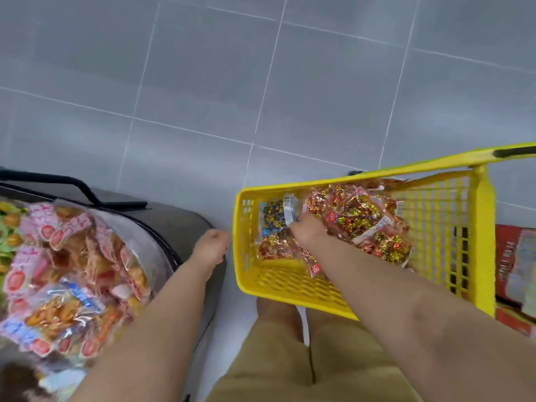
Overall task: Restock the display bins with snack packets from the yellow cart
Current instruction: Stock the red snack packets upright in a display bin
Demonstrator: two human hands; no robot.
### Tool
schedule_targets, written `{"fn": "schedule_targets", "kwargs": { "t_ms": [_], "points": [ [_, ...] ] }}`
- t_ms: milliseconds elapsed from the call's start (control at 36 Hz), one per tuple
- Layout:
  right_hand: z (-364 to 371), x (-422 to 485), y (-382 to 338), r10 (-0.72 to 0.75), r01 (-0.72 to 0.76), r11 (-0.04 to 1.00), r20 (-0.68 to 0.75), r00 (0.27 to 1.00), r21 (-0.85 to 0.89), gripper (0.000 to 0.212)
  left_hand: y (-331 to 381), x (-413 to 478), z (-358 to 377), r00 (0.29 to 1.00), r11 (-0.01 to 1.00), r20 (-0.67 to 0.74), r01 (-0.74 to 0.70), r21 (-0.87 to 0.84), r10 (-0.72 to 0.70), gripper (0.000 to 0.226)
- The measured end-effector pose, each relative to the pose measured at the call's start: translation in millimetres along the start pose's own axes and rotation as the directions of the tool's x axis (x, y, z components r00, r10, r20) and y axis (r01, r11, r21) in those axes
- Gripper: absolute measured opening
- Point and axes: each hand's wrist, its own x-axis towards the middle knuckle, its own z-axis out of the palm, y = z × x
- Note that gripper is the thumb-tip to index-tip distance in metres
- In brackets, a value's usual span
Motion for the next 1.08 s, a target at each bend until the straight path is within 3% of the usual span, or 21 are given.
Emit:
{"fn": "schedule_targets", "kwargs": {
  "t_ms": [56,111,222,528,611,694,806,889,944,1000,1056,1083],
  "points": [
    [7.7,13.8,-2.4,0.060,-0.059,0.998,-0.019,0.998,0.036,0.016,-1.2,1.2,5.1,0.999,1.000,0.045,-0.012,0.009,0.011,0.014],
    [14.9,25.3,-6.0,0.098,-0.098,0.995,-0.019,0.995,0.031,0.031,-3.8,2.8,10.7,0.998,1.000,0.058,0.002,-0.009,-0.001,0.017],
    [26.0,43.1,-9.6,0.109,-0.109,0.994,0.005,0.994,-0.013,0.056,-13.2,13.1,20.9,0.999,0.999,-0.031,0.032,-0.018,-0.033,0.017],
    [33.9,77.2,-11.1,0.199,-0.177,0.959,0.082,0.977,-0.220,0.072,-10.9,19.7,30.8,1.000,0.991,0.005,-0.027,0.128,0.027,0.029],
    [34.7,80.8,-8.1,0.192,-0.186,0.977,0.052,0.980,-0.101,0.080,-9.1,19.9,31.2,1.000,0.992,0.020,-0.025,0.122,0.023,0.022],
    [37.0,76.1,-4.0,0.117,-0.117,0.993,0.032,0.993,-0.013,0.078,-7.8,18.6,29.0,1.000,0.995,0.026,-0.002,0.103,-0.001,0.017],
    [36.0,50.4,5.6,0.008,-0.011,0.961,0.011,1.000,0.277,0.067,-6.8,13.0,25.2,0.997,0.998,0.053,0.051,0.038,-0.053,0.028],
    [25.6,18.2,16.6,-0.057,0.054,0.894,-0.008,0.998,0.444,0.040,-2.2,4.2,23.9,0.999,0.996,-0.040,0.013,0.092,-0.009,0.028],
    [17.4,-5.5,24.4,-0.152,0.163,0.896,-0.060,0.987,0.412,0.011,5.2,-6.3,22.3,0.984,0.986,-0.156,-0.068,0.150,0.092,0.025],
    [9.4,-28.3,33.0,-0.291,0.312,0.895,-0.114,0.950,0.320,0.021,15.4,-17.9,23.4,0.966,0.982,-0.198,-0.146,0.121,0.168,0.019],
    [1.8,-50.3,42.0,-0.471,0.490,0.852,-0.136,0.871,0.183,0.036,30.6,-32.5,28.9,0.996,0.993,-0.076,-0.064,-0.098,0.057,0.027],
    [-2.2,-60.1,46.3,-0.562,0.575,0.811,-0.132,0.817,0.104,0.039,38.5,-40.8,32.8,0.997,0.971,0.075,0.051,-0.233,-0.035,0.038]
  ]
}}
